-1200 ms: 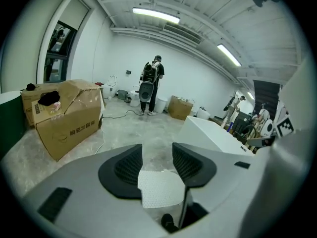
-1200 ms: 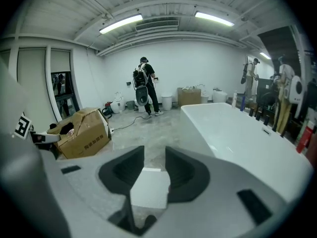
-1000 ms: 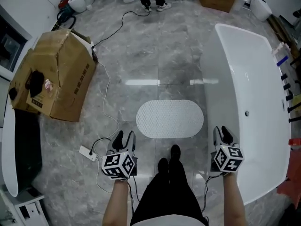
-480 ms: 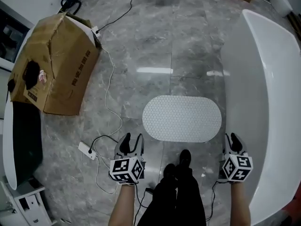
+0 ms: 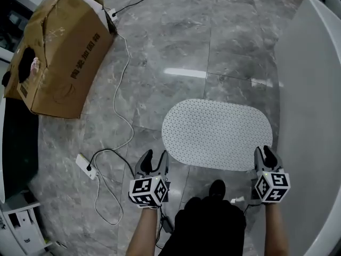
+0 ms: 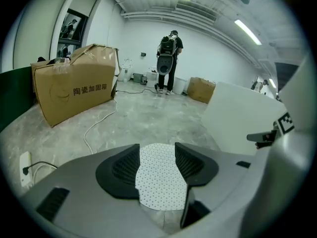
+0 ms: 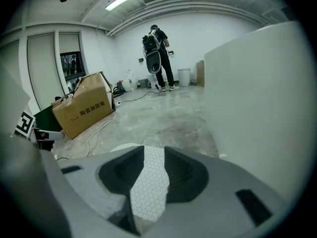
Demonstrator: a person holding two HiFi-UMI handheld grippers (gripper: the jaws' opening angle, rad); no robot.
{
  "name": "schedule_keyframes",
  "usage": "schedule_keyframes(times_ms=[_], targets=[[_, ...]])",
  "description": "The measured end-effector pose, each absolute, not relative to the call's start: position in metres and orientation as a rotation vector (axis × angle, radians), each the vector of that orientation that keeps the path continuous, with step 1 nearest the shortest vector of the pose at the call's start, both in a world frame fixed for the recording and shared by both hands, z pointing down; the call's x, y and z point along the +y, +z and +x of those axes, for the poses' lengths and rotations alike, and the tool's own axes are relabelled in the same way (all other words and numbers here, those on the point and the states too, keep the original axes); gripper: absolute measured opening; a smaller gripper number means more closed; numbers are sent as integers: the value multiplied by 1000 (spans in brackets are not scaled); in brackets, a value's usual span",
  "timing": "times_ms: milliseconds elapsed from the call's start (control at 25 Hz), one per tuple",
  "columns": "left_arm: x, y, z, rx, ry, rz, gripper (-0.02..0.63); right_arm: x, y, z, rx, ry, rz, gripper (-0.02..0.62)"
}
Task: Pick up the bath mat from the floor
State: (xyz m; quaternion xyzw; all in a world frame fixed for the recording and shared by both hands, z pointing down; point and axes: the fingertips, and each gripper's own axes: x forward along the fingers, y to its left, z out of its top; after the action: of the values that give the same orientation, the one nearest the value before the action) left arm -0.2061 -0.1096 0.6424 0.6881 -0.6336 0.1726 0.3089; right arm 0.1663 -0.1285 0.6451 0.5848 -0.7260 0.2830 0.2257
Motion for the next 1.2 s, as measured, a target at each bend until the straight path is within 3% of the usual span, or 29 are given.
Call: schedule_keyframes(times_ms=[560,1200], targets=[[-111,838,-257,-1752,429,1734,232,-192,827,53,-2227,614,1289,121],[-157,918,-273,-1735,453,1705,265,-209,884,-26,-2329,593,1094,121]])
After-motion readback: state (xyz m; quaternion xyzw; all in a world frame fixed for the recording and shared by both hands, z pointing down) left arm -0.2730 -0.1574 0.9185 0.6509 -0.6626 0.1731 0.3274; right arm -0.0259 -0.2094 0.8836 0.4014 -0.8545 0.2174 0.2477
